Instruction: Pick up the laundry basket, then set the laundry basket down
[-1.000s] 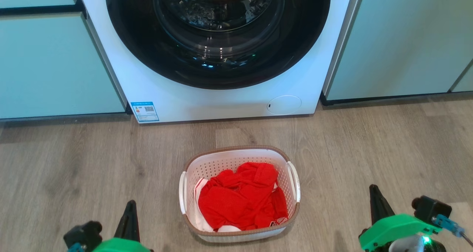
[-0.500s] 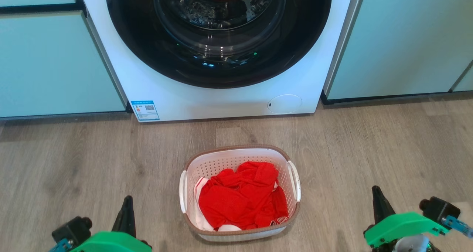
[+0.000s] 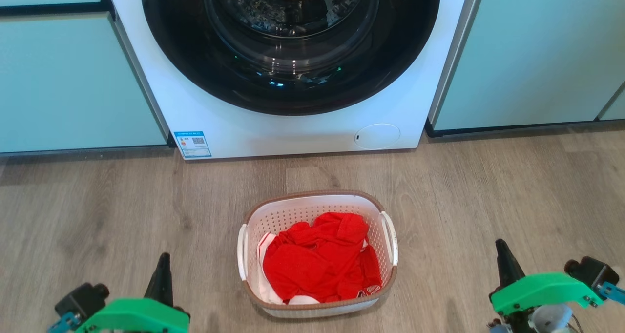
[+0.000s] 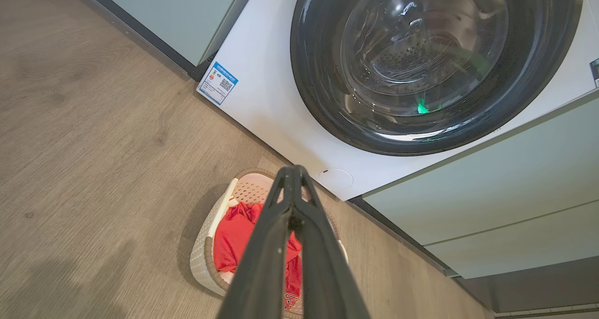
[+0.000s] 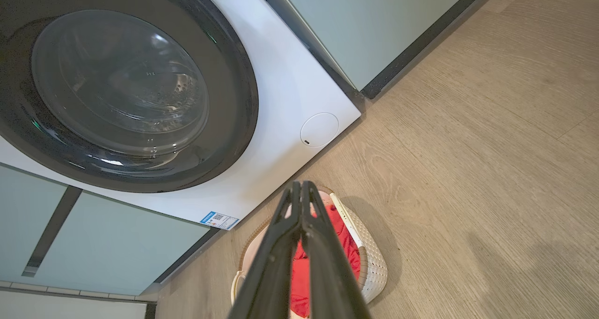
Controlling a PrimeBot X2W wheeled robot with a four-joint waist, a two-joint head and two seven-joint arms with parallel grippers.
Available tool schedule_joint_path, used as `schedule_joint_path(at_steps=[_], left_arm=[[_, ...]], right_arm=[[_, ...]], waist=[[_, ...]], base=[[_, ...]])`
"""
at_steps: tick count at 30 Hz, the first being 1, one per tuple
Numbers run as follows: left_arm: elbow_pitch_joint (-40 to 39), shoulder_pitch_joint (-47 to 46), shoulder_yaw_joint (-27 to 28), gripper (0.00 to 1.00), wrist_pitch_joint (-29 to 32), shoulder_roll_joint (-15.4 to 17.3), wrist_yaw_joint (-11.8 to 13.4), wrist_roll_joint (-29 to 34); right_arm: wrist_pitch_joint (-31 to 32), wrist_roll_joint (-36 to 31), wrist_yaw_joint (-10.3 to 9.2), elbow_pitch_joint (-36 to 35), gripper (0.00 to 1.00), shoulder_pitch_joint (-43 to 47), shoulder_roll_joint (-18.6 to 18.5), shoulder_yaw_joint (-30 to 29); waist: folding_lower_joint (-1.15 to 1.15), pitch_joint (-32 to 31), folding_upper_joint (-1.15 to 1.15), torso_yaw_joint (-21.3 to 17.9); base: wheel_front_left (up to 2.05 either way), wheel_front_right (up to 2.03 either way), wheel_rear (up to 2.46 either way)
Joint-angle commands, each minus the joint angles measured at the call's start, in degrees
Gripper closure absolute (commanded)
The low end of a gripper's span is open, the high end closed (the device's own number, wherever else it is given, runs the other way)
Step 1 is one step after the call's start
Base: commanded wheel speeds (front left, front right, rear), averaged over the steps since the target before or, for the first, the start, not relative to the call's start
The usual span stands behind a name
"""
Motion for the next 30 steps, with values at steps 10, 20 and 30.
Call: schedule_joint_path(at_steps=[10,20,30], left_arm=[[-1.1,-5.1,2.4,1.00,1.9,1.0,-1.3,-7.8],[-0.7,-6.4,3.5,1.00,3.3,1.0,-2.1,-13.7],[-0.1,-7.8,4.7,1.00,4.9,1.0,-3.0,-20.2]], right_arm=[[1.9,7.5,0.04,-2.5,1.00,-3.8,-1.0,-0.7],[3.3,13.1,0.04,-2.9,1.00,-4.4,-1.1,-1.4],[5.0,19.3,0.05,-3.3,1.00,-5.0,-1.1,-2.2]], waist=[[0.00,0.2,0.00,0.1],[0.00,0.3,0.00,0.2],[0.00,0.5,0.00,0.3]], base=[[0.00,0.00,0.00],[0.00,0.00,0.00],[0.00,0.00,0.00]])
